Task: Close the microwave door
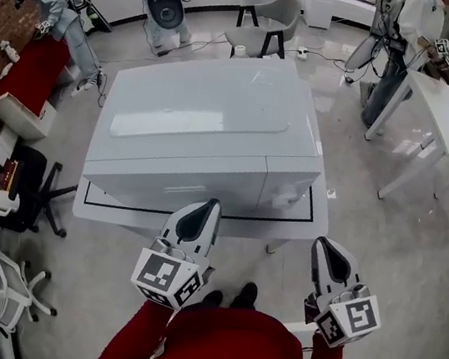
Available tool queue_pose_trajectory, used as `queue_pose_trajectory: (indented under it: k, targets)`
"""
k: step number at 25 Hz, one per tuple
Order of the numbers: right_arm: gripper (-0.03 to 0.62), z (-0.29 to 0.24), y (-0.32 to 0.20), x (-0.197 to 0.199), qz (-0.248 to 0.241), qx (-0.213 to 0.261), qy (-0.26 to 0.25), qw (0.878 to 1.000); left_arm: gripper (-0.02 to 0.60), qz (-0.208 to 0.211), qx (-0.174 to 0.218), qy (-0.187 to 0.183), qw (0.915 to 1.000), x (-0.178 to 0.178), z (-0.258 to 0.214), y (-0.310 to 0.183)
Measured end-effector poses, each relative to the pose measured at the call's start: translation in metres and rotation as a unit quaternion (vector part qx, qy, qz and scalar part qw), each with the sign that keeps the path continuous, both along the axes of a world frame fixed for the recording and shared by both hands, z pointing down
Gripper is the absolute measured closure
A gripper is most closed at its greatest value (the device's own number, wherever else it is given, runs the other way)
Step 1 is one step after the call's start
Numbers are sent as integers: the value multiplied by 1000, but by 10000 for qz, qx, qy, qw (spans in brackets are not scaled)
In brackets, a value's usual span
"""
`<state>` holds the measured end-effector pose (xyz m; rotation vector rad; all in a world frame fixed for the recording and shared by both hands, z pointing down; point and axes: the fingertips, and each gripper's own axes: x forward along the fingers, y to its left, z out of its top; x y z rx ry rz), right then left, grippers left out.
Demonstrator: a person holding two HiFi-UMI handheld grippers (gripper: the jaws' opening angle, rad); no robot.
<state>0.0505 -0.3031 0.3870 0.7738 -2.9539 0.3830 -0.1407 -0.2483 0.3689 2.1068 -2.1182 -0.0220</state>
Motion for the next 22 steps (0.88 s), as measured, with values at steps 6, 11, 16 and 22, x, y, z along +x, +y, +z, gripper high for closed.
queue_pose_trajectory:
  k: [6, 11, 16, 22]
  targets:
    - [579, -2, 3, 9, 88, 33, -12, 10000, 571, 759, 237, -185, 9967, 21, -14, 3]
    - [579, -4, 11, 9, -10, 113, -65, 9999, 571, 983, 161, -75, 9950, 28, -6, 15]
    - [580, -14, 17, 8, -72, 315, -164, 9993, 571, 1053, 55, -57, 9944, 34, 1, 21]
    - [580, -18, 20, 7, -91, 524, -75, 9986, 571, 1139, 156, -21, 9934, 43, -7, 20]
